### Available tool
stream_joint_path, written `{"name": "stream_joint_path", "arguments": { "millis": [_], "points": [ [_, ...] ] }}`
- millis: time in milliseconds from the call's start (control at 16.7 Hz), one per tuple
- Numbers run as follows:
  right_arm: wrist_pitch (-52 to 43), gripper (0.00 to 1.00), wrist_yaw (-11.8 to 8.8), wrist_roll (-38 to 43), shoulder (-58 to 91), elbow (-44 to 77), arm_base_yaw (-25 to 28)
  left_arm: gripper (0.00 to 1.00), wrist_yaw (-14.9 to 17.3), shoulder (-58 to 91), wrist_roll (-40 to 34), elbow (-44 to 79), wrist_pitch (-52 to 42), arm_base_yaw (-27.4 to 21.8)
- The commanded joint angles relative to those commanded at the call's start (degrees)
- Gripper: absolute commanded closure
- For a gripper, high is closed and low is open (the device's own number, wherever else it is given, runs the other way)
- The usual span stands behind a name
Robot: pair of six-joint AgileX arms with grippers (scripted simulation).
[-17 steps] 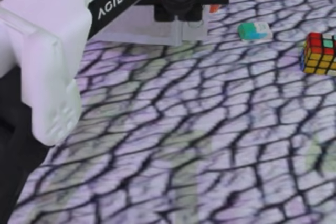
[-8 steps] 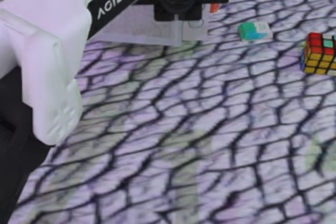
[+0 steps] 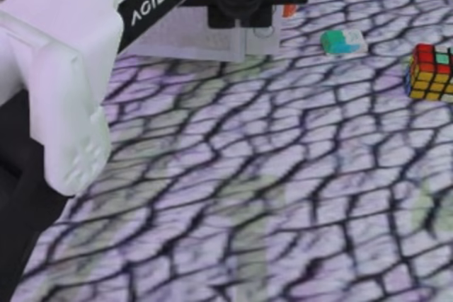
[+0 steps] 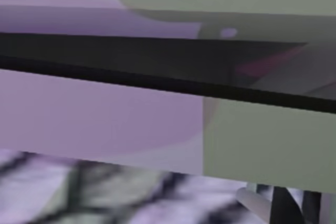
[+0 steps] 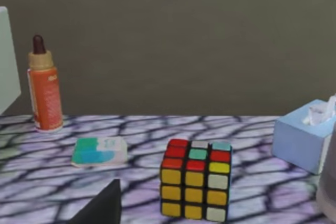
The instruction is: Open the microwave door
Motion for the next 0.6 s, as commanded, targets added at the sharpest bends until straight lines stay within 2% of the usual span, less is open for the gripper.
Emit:
{"name": "stream_joint_path", "arguments": {
  "millis": [600],
  "points": [
    [0.0,0.00,0.0,0.0,0.0,0.0,0.0,1.00,0.2,0.3,-0.2,0.0,0.1,-0.5]
  ]
}}
